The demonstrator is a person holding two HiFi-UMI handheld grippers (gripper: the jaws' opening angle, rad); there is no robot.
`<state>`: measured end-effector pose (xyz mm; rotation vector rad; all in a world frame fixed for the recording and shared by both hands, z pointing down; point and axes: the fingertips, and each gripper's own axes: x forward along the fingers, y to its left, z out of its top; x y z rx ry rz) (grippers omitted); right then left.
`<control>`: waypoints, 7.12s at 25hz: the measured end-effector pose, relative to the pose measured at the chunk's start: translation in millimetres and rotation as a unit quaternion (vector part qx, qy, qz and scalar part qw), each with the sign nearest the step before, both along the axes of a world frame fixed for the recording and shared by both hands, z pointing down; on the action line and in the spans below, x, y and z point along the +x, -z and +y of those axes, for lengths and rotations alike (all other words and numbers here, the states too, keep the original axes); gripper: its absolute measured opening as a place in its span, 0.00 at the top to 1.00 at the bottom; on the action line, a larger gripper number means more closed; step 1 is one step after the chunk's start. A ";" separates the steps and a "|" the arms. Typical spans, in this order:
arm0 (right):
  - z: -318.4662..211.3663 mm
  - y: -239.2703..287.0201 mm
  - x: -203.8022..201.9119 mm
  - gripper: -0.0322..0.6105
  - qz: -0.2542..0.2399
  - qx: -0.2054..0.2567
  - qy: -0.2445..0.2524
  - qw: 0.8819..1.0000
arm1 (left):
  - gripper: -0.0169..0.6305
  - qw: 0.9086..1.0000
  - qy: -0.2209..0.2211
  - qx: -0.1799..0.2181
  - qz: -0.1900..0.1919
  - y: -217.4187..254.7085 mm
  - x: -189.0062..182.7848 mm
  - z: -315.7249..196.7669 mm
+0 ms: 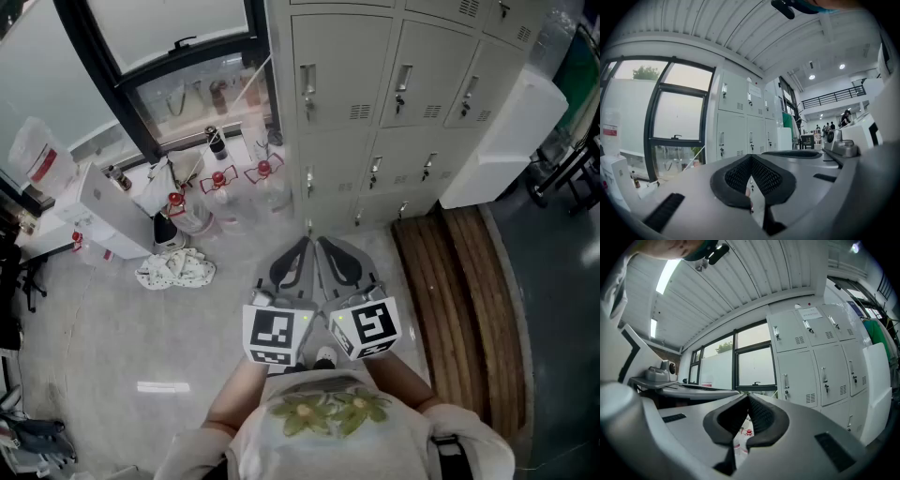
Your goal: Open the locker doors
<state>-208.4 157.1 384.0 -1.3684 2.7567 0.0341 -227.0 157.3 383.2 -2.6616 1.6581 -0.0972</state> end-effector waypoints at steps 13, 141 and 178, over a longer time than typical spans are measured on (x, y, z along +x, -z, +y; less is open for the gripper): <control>-4.4 -1.0 38.7 0.90 -0.003 0.009 0.006 1.000 | 0.93 1.000 0.000 0.008 0.006 -3.1 39.0 -1.1; -443.0 -22.5 -45.7 0.77 0.071 -0.054 -0.061 0.994 | 0.93 1.000 0.013 -0.015 -0.005 -21.5 -79.4 -381.6; -391.1 -22.7 -15.3 0.74 0.079 -0.052 -0.064 0.993 | 0.93 0.999 -0.033 -0.013 -0.003 -26.1 -44.8 -346.7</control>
